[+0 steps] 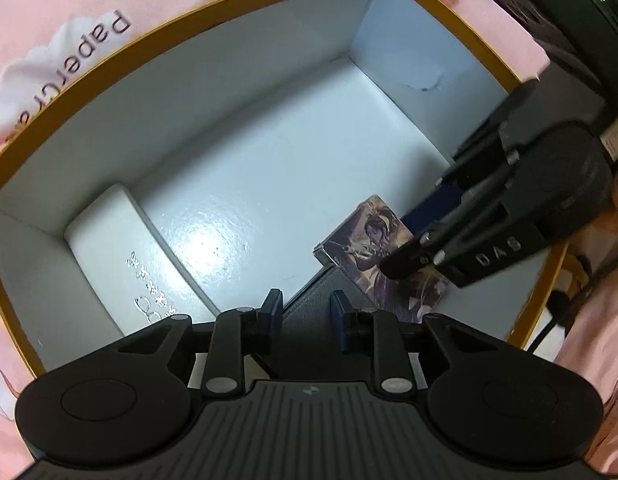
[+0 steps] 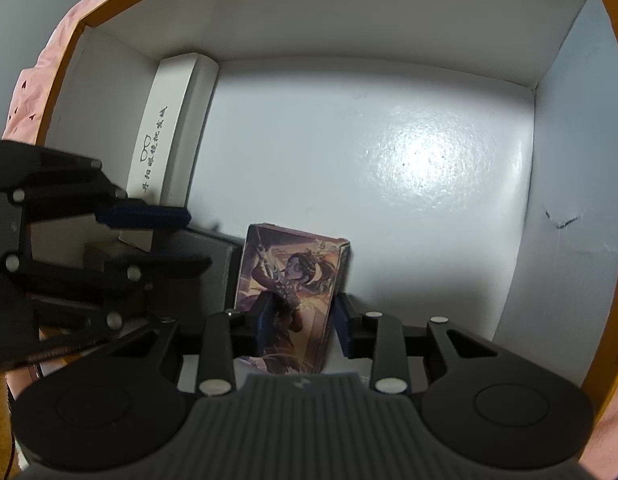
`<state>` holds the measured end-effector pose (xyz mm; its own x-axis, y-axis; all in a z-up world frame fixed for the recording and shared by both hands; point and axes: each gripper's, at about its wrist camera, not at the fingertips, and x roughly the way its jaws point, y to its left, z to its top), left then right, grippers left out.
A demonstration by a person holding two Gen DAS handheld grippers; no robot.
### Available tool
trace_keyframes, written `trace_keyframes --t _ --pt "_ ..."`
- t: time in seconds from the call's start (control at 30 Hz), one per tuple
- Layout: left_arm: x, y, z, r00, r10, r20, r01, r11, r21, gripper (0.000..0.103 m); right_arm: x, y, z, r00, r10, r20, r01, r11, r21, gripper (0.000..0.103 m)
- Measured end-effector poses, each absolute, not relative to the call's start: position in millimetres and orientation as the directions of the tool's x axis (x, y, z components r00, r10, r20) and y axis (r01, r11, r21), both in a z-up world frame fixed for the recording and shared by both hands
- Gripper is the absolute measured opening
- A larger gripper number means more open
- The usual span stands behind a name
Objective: Organize objects
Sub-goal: 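Open both grippers to release the boxes and withdraw toward the pink pouch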
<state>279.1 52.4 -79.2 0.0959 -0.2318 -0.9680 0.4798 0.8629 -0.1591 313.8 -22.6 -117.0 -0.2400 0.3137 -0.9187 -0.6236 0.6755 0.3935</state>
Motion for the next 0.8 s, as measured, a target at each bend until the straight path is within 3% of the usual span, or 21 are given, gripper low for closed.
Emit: trace_keyframes --t 0.17,0.33,0.5,0.8 --pt "281 54 -77 0.101 -0.232 -0.967 0.446 0.880 -0.164 0.029 310 -25 -117 -0.225 0.327 -0.918 -0.622 0.677 0.393 0.040" --pt "266 59 -57 0.235 -0.273 -0.933 0.386 0.907 -0.168 0.029 298 -34 -94 -0.134 0.378 -0.916 -0.664 0.652 0.367 0.042" --pt "223 58 -12 0.472 -0.280 -0.836 0.319 0.938 -0.134 0.029 271 -63 -56 -0.023 0.502 -0.865 -0.723 0.589 0.361 0.044" --pt "99 12 32 0.752 -0.121 -0.648 0.160 0.987 0.001 0.028 207 -109 -18 0.161 0.690 -0.705 -0.796 0.513 0.321 0.046"
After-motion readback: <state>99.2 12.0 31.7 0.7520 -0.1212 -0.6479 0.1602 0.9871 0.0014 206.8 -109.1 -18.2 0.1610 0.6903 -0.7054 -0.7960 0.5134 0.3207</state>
